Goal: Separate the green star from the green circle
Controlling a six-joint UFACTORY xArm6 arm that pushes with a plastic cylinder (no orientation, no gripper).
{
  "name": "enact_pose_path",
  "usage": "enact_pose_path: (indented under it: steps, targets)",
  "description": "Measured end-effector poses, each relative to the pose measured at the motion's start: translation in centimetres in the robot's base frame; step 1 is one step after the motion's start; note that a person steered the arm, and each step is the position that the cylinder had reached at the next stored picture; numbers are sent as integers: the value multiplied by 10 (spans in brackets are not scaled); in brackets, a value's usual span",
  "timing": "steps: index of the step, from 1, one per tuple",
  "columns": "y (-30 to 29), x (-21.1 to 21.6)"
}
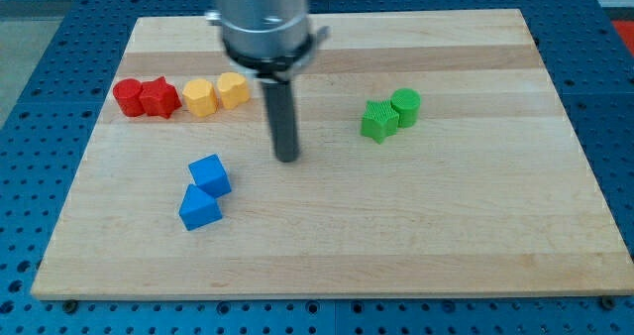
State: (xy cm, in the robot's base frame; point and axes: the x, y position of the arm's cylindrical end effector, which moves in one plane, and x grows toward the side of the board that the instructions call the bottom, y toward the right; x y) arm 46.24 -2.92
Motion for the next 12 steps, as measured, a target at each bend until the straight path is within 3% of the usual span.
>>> enact_pose_path:
  steps: [2, 3, 4, 5, 6, 7, 9, 10, 12]
  targets:
    - [167, 6]
    - [225, -30]
    - [198, -71]
    - [119, -69]
    - [39, -35]
    - [6, -24]
    - [45, 0]
    - [26, 15]
    - [-52, -8]
